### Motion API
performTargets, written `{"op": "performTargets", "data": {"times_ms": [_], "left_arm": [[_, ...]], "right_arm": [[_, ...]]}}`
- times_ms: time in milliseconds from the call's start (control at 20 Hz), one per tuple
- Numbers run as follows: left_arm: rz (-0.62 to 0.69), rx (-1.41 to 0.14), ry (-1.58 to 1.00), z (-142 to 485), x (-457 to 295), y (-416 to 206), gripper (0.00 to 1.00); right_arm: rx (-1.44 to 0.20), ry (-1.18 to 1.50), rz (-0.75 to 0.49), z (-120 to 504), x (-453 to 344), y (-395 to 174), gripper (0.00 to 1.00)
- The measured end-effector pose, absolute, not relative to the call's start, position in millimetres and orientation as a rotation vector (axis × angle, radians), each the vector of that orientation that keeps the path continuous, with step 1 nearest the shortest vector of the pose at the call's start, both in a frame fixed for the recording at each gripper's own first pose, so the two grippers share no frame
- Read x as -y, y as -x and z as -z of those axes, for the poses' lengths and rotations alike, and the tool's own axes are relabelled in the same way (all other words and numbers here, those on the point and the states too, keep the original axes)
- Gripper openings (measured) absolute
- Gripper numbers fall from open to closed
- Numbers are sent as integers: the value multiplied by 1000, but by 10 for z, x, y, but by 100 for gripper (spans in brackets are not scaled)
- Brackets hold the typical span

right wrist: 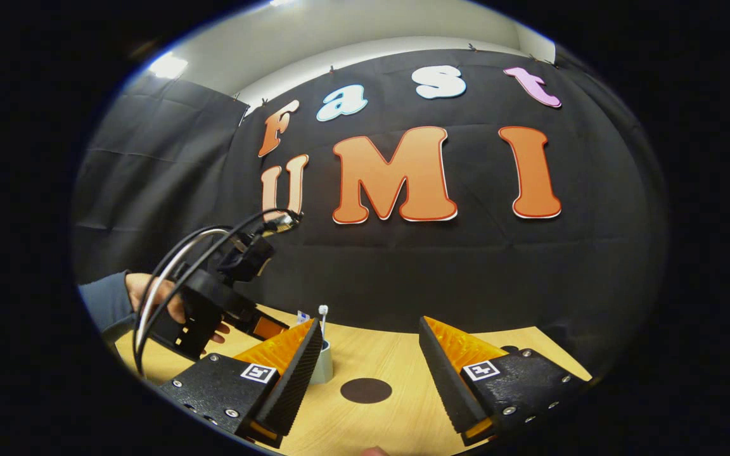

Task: Put the toothbrush and toothpaste on the desktop into the cup, then pick up the cup and place it on the coaster on the desktop.

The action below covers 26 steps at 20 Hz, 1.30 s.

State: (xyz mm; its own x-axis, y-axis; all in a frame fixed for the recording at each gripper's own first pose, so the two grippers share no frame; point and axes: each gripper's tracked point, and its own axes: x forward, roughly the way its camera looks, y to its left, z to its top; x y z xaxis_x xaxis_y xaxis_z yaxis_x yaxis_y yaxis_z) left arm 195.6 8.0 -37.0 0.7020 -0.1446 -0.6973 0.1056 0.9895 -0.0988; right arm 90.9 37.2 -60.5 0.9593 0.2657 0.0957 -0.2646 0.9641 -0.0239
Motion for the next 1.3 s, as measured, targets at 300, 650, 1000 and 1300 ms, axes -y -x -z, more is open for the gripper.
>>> {"op": "performTargets", "data": {"times_ms": [300, 650, 1000, 1300], "left_arm": [[107, -958, -59, 413, -91, -1994, 97], [57, -1134, -101, 344, -78, -2173, 84], [21, -1132, -88, 323, -59, -2717, 27], [29, -1075, -82, -320, -221, -2228, 24]], "right_arm": [[91, 8, -271, 711, -179, -678, 93], [68, 15, -285, 884, -122, -486, 94], [45, -10, -274, 986, -136, -405, 94], [75, -4, -250, 887, -24, -336, 94]]}}
